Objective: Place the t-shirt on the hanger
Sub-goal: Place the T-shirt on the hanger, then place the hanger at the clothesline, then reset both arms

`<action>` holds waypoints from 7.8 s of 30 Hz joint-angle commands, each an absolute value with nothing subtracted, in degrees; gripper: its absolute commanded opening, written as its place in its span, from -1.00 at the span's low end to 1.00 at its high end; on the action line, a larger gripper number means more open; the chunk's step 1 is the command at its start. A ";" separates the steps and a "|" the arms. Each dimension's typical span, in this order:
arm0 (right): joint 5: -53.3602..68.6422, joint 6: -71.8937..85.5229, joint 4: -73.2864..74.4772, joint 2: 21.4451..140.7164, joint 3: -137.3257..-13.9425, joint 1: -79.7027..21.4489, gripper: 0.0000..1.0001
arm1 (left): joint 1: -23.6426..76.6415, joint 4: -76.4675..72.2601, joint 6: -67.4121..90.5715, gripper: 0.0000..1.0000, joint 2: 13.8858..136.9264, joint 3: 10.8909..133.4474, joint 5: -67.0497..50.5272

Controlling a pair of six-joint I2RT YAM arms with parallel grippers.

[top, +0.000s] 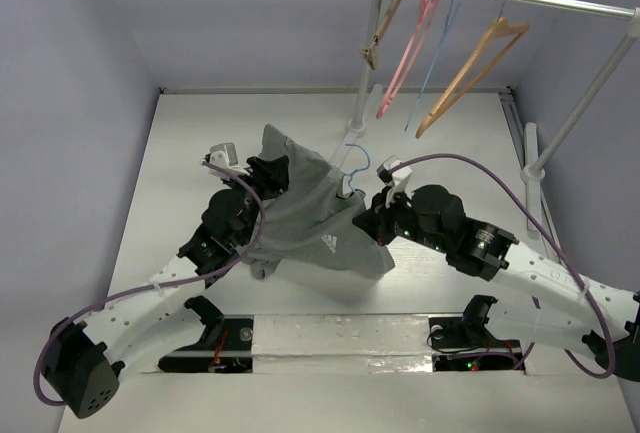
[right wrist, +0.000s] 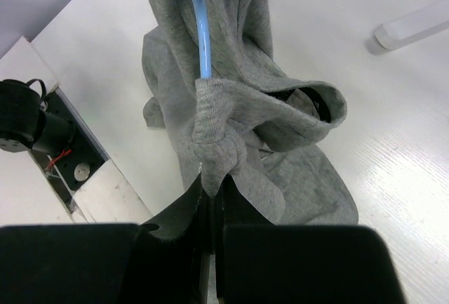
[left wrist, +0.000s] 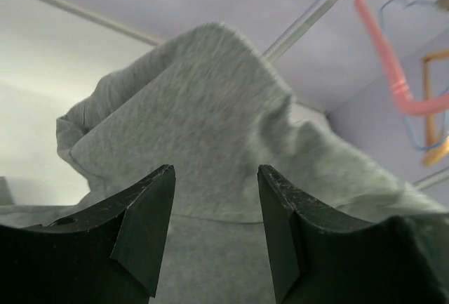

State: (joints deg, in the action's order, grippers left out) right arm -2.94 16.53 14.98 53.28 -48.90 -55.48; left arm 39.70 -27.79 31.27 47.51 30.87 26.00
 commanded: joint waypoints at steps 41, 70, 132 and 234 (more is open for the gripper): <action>4.31 17.49 17.75 46.06 -48.78 -55.28 -1.00 | 34.46 -28.57 24.52 -1.00 51.59 43.06 30.32; -9.13 18.71 36.98 37.63 -59.41 -55.28 -1.00 | 31.03 -23.65 28.47 -0.23 41.67 44.48 15.48; -29.53 10.55 40.88 64.34 -86.83 2.63 -1.00 | 32.69 4.13 13.98 0.98 21.27 42.63 -4.75; 43.51 35.43 8.69 26.28 -69.95 13.10 1.00 | 34.45 1.23 16.43 0.98 27.60 54.40 8.00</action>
